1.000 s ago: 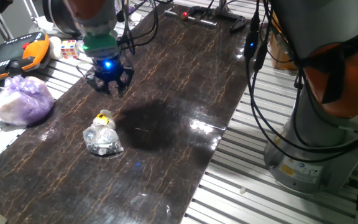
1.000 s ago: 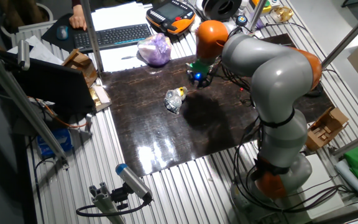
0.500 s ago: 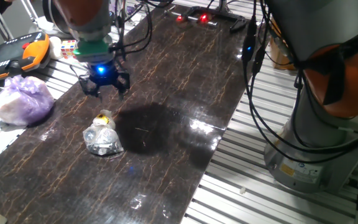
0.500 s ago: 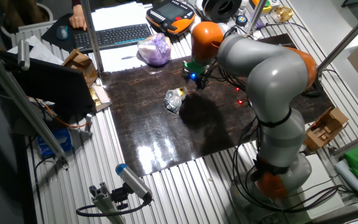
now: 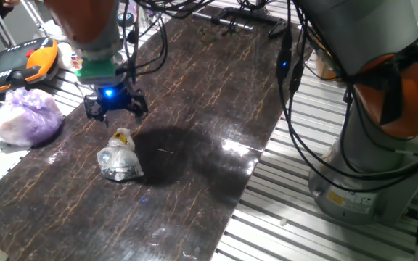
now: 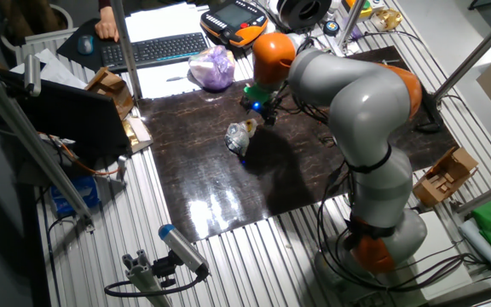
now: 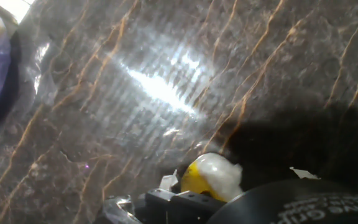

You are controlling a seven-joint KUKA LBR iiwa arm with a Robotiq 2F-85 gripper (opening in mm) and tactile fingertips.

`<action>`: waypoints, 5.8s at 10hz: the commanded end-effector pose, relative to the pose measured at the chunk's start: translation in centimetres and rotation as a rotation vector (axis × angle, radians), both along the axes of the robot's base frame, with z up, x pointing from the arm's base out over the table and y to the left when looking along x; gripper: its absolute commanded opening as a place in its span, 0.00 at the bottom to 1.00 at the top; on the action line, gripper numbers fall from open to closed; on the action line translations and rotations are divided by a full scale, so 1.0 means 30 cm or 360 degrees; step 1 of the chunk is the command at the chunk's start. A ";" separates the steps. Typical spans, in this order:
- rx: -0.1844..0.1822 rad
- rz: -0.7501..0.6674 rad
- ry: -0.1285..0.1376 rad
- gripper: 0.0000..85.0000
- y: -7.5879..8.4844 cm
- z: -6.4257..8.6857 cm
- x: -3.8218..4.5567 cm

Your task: Pick up a bag of things

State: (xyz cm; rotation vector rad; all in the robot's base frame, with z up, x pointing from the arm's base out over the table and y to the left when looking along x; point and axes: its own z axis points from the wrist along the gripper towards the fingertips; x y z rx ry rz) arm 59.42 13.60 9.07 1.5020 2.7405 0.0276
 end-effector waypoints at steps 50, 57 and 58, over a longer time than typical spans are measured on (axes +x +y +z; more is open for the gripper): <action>-0.0010 0.0379 0.0048 0.01 -0.146 0.271 -0.124; -0.0014 0.0120 0.0033 0.01 -0.180 0.259 -0.129; -0.0028 0.0078 0.0026 0.01 -0.180 0.259 -0.129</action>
